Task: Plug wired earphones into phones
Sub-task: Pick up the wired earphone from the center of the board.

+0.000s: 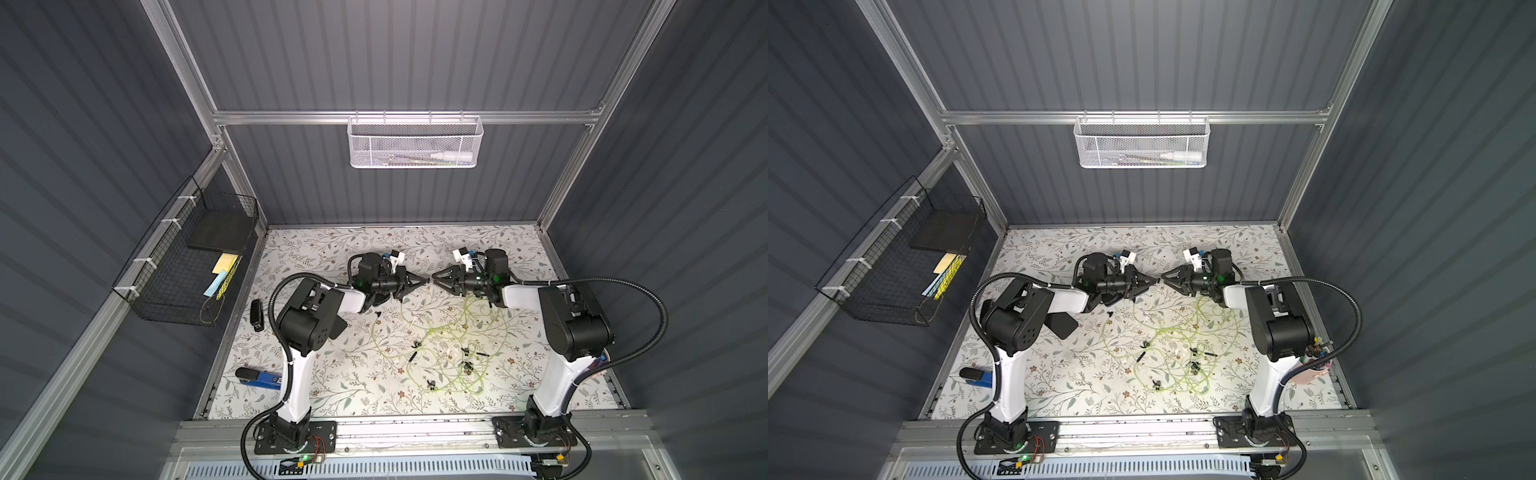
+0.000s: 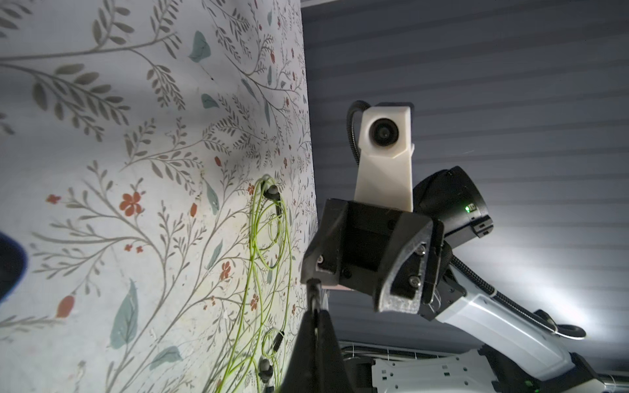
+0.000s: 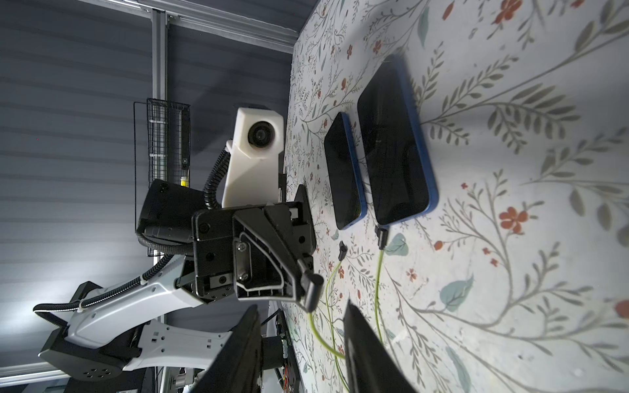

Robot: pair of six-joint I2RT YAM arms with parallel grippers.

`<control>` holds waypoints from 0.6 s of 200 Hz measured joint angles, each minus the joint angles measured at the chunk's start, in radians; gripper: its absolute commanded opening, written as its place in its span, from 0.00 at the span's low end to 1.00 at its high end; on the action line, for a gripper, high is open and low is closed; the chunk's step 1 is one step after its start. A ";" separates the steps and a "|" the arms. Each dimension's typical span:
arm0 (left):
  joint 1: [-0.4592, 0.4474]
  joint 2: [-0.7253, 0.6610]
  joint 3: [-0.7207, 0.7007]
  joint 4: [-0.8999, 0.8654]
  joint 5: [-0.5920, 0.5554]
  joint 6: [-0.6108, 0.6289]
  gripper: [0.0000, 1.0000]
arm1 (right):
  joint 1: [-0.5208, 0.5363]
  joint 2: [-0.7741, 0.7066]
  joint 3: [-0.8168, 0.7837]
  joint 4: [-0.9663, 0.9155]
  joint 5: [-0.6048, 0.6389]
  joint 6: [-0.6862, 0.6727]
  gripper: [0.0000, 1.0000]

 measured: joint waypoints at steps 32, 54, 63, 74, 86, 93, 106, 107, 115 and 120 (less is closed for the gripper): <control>0.000 0.000 0.011 0.008 0.019 -0.007 0.00 | 0.000 0.011 0.005 0.018 -0.018 0.009 0.27; 0.000 0.000 0.013 0.012 0.024 -0.016 0.00 | 0.000 0.016 0.007 0.033 -0.021 0.013 0.27; 0.000 0.000 0.013 0.012 0.024 -0.020 0.00 | 0.000 0.019 0.008 0.043 -0.022 0.021 0.27; -0.001 0.000 0.013 0.012 0.024 -0.022 0.00 | 0.000 0.026 0.008 0.058 -0.022 0.032 0.27; -0.001 0.000 0.013 0.012 0.024 -0.022 0.00 | 0.000 0.035 0.010 0.073 -0.022 0.043 0.26; -0.001 0.000 0.013 0.012 0.024 -0.023 0.00 | 0.001 0.041 0.011 0.083 -0.022 0.050 0.23; -0.001 0.000 0.013 0.012 0.024 -0.023 0.00 | 0.004 0.049 0.012 0.096 -0.022 0.058 0.22; -0.001 0.000 0.013 0.012 0.024 -0.023 0.00 | 0.004 0.049 0.012 0.097 -0.022 0.060 0.22; -0.001 0.000 0.013 0.012 0.024 -0.023 0.00 | 0.006 0.052 0.012 0.101 -0.022 0.065 0.22; -0.001 0.000 0.013 0.012 0.024 -0.024 0.00 | 0.007 0.053 0.012 0.103 -0.022 0.066 0.21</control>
